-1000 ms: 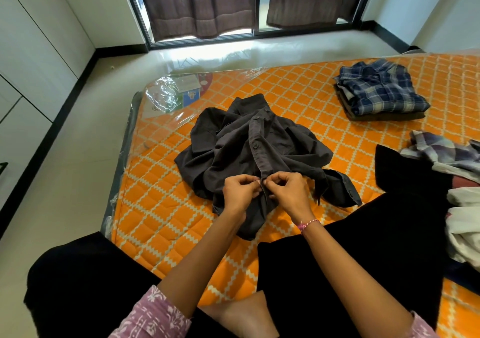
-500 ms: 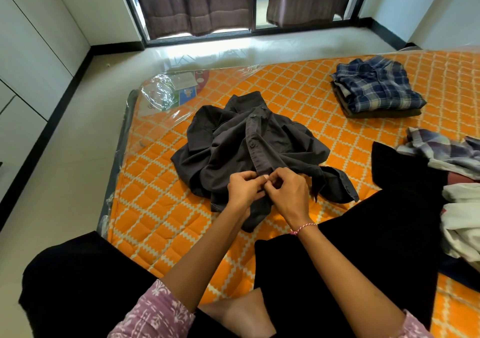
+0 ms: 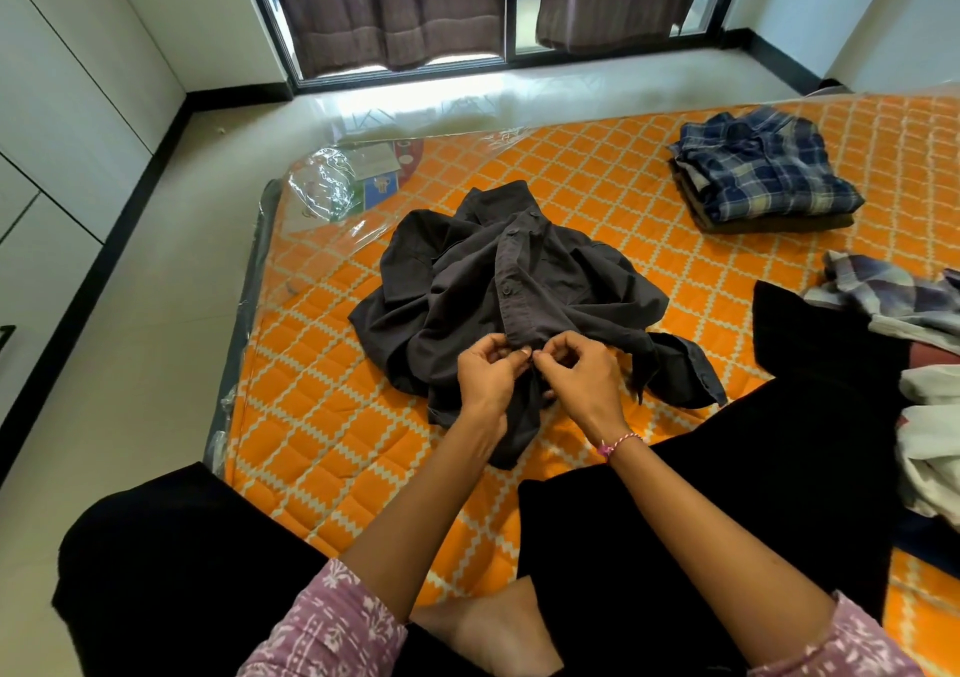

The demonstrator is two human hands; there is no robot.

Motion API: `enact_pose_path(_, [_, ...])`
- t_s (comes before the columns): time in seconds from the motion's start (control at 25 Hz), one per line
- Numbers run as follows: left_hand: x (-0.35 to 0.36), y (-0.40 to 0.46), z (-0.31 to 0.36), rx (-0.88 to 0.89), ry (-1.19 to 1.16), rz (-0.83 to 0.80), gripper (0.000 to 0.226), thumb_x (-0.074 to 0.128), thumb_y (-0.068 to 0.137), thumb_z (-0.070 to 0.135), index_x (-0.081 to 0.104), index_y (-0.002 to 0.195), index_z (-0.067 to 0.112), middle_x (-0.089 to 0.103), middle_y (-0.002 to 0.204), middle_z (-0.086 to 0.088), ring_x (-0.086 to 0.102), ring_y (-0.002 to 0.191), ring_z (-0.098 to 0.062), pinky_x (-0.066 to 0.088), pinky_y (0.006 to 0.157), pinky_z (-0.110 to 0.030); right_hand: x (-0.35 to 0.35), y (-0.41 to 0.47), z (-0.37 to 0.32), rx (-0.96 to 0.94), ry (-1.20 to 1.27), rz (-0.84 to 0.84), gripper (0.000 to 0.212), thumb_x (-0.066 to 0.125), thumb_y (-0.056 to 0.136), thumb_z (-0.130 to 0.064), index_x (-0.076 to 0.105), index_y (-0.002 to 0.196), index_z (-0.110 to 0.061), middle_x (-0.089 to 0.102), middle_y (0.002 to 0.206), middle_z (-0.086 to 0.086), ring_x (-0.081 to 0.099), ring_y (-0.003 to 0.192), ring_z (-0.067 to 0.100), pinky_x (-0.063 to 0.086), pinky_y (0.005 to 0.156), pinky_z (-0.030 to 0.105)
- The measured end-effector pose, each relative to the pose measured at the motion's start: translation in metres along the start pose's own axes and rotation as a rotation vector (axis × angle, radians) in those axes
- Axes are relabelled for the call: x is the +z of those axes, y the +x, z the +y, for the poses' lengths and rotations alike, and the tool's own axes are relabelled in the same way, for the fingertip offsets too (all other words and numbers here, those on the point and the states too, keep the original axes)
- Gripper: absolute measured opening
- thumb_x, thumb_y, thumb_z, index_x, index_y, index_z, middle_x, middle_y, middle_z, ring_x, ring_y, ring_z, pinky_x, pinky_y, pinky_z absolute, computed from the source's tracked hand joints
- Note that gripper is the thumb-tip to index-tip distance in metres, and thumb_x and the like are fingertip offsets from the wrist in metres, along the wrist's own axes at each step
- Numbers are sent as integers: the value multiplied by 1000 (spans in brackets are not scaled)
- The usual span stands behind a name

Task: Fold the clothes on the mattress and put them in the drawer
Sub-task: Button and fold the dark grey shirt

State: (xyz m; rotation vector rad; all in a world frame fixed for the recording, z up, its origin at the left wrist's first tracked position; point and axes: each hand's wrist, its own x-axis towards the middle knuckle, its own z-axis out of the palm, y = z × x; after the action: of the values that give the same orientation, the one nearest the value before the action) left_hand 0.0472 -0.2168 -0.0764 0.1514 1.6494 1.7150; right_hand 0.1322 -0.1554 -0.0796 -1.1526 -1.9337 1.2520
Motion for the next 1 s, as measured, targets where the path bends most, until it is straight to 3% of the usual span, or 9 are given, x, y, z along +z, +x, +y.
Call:
enact_pose_path(0.12, [-14, 5, 5, 234, 331, -80, 13, 66, 83, -2, 64, 89, 8, 66, 80, -13, 64, 79, -22, 55, 78, -33, -5, 11, -14, -16, -247, -186, 19, 63, 84, -19, 58, 66, -17, 63, 63, 4, 65, 62, 24, 54, 55, 36])
enact_pose_path(0.2, [-19, 7, 11, 340, 461, -85, 16, 67, 82, 1, 62, 93, 12, 64, 77, -9, 62, 74, -16, 53, 74, -27, -6, 18, -26, -140, -632, -248, 23, 58, 86, -31, 55, 67, -19, 55, 63, 0, 54, 62, 20, 42, 55, 30])
enact_pose_path(0.28, [-19, 7, 16, 373, 489, -77, 19, 68, 82, 2, 59, 94, 13, 64, 78, -8, 60, 73, -14, 52, 70, -23, -5, 20, -32, -221, -744, -234, 27, 55, 88, -37, 55, 67, -19, 50, 62, -2, 48, 62, 17, 36, 57, 28])
enact_pose_path(0.4, [-17, 5, 15, 368, 530, -31, 19, 68, 84, 7, 55, 96, 10, 60, 72, -5, 60, 71, -15, 50, 68, -26, -5, 25, -28, -184, -589, -253, 34, 58, 86, -31, 53, 56, -18, 52, 55, 0, 48, 55, 15, 33, 51, 28])
enact_pose_path(0.56, [-15, -2, 10, 429, 863, 43, 19, 70, 82, 22, 53, 83, 14, 53, 61, 6, 55, 61, -11, 40, 54, -21, -7, 34, -20, -59, -304, -299, 41, 60, 84, -17, 48, 45, -19, 50, 51, 2, 42, 49, 10, 32, 54, 27])
enact_pose_path(0.68, [-12, -3, 10, 320, 749, 131, 22, 74, 79, 29, 58, 79, 13, 59, 68, 2, 58, 67, -13, 45, 59, -27, -3, 37, -19, -33, -172, -266, 45, 59, 83, -12, 46, 41, -22, 43, 42, -5, 37, 42, 5, 31, 51, 24])
enact_pose_path(0.84, [-7, 0, 11, 353, 622, 112, 12, 74, 80, 20, 69, 81, 9, 64, 70, -2, 57, 64, -7, 45, 60, -19, 1, 35, -13, 35, -56, -209, 43, 58, 83, -10, 52, 42, -20, 47, 36, -6, 43, 37, 2, 36, 51, 23])
enact_pose_path(1.0, [-6, 8, 17, 388, 720, 69, 10, 72, 79, 19, 69, 78, 10, 60, 63, 4, 56, 61, -5, 46, 58, -20, 2, 37, -11, 38, -52, -181, 45, 58, 85, -11, 51, 41, -19, 48, 36, -7, 44, 36, 1, 35, 51, 21])
